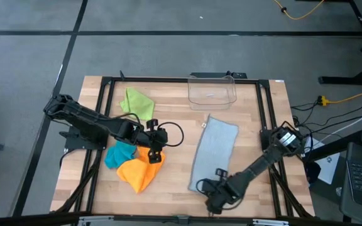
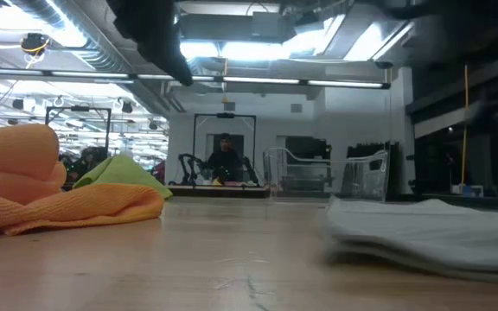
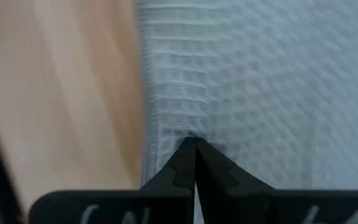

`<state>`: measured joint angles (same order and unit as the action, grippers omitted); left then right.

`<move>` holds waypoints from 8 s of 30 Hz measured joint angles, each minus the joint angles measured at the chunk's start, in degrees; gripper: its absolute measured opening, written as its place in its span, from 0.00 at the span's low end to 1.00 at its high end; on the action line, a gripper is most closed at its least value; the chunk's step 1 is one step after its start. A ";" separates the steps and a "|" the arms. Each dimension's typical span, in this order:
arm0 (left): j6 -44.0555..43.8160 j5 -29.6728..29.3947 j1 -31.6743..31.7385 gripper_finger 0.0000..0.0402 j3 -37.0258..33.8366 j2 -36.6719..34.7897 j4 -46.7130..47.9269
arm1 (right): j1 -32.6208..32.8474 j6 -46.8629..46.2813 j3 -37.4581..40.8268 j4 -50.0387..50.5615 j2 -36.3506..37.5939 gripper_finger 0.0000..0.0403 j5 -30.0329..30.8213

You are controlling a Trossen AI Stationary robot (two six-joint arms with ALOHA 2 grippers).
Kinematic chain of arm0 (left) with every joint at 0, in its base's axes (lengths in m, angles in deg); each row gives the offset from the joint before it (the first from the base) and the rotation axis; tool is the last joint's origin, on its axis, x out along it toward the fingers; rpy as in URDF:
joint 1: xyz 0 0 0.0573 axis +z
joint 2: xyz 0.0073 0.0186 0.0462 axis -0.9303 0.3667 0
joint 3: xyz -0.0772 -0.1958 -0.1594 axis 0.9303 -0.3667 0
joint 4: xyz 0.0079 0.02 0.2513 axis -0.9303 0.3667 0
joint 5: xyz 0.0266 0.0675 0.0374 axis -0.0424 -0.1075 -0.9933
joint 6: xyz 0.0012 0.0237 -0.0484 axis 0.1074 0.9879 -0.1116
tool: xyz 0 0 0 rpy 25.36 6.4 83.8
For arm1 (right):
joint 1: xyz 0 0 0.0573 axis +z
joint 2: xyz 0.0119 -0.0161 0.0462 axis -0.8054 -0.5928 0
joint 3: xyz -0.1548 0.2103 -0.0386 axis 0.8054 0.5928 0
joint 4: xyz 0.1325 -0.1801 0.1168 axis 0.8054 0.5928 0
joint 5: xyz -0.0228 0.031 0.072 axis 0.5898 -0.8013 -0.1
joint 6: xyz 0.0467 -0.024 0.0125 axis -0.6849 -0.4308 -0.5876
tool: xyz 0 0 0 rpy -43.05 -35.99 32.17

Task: Fold microfiber towels
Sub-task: Fold the gray microfiber

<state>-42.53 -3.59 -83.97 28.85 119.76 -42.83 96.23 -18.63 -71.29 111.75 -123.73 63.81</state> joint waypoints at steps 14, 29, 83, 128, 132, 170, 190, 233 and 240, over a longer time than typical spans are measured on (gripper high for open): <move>0.00 0.24 -0.43 0.25 0.00 0.01 -2.90 | 9.41 -8.68 -0.23 11.14 10.01 0.02 8.33; -0.27 -0.13 1.00 0.25 0.02 0.00 -7.10 | 9.86 -19.48 -0.30 20.10 19.80 0.02 4.06; 13.58 6.34 -7.84 0.41 0.09 8.78 -40.63 | 11.79 -25.16 0.12 12.25 19.64 0.33 -0.05; 22.10 11.08 -9.40 0.41 0.00 27.89 -62.21 | 13.58 -1.46 0.14 10.17 16.41 0.33 2.39; 22.11 11.87 -9.98 0.41 0.00 30.32 -61.32 | 13.45 2.07 0.14 9.79 14.08 0.33 3.72; 22.10 9.99 -12.32 0.41 13.63 41.51 -41.11 | 9.76 15.43 0.16 1.59 2.68 0.33 5.41; 19.06 11.08 -11.87 0.41 13.86 43.39 -39.60 | 9.44 12.47 -0.14 1.17 -1.76 0.33 -0.22; 14.34 10.47 -10.40 0.01 13.66 43.49 -39.25 | 9.23 10.88 0.19 1.77 -3.03 0.05 7.18; 14.43 10.51 -10.43 0.00 13.66 43.47 -39.25 | 9.19 10.79 0.21 1.92 -3.09 0.02 9.57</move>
<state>-28.11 6.92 -94.40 42.51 163.24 -82.08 105.41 -7.84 -71.09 113.68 -126.82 73.38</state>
